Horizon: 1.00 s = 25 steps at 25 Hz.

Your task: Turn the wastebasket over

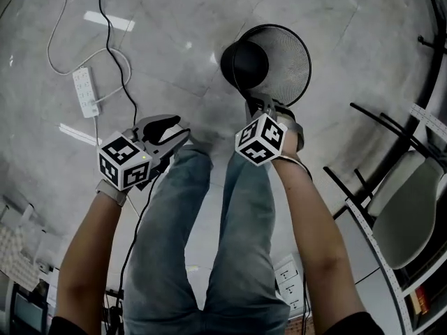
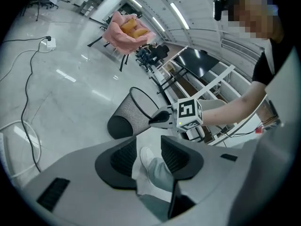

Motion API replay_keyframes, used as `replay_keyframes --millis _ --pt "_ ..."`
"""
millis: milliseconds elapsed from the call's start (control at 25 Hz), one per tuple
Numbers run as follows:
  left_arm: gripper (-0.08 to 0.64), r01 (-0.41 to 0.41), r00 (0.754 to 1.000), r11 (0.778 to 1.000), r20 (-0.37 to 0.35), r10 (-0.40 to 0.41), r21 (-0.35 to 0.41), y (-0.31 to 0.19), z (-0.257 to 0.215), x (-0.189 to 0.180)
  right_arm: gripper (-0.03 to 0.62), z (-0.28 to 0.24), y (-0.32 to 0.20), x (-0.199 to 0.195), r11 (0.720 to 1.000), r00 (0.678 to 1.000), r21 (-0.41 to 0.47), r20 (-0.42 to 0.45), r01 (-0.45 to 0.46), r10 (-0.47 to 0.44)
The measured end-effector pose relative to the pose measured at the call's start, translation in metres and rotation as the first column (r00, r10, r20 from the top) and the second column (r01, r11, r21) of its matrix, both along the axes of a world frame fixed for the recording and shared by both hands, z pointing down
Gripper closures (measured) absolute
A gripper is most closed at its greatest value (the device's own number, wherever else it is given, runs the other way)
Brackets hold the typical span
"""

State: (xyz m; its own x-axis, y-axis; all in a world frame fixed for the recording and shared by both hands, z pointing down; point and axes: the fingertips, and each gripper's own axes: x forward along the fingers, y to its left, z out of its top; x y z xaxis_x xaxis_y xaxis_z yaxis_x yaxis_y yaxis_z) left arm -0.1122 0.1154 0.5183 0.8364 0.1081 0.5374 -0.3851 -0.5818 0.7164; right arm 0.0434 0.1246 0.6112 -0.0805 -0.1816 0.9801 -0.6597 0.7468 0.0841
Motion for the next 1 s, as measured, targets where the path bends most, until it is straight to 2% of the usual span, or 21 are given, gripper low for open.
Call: replay_keyframes --millis 240,480,680,720,800,1000 --pt "0.403 -0.050 0.999 0.998 0.005 0.051 -0.024 0.015 0.017 0.015 0.566 0.022 0.019 -0.024 1.000 1.000 0.013 -0.023 0.005 -0.005" --pt "0.403 -0.094 0.996 0.995 0.006 0.094 -0.017 0.020 0.025 0.026 0.567 0.029 0.020 -0.026 0.997 0.999 0.080 -0.053 -0.004 0.008" --pt "0.403 -0.090 0.996 0.996 0.015 0.090 0.002 0.015 0.023 0.030 0.559 0.032 0.021 -0.022 0.996 0.998 0.085 -0.058 0.013 -0.008" --pt "0.403 -0.086 0.996 0.996 0.017 0.086 0.005 0.013 0.021 0.030 0.543 0.031 0.021 -0.021 0.997 0.999 0.081 -0.051 0.008 -0.004" --pt "0.403 -0.075 0.997 0.997 0.020 0.075 0.008 0.011 0.014 0.031 0.464 0.025 0.021 -0.018 0.998 0.999 0.066 -0.033 0.010 -0.007" --pt "0.403 -0.038 0.999 0.999 0.017 0.038 0.033 0.000 -0.014 0.039 0.400 -0.010 0.019 -0.012 0.996 0.997 0.042 0.035 0.073 -0.075"
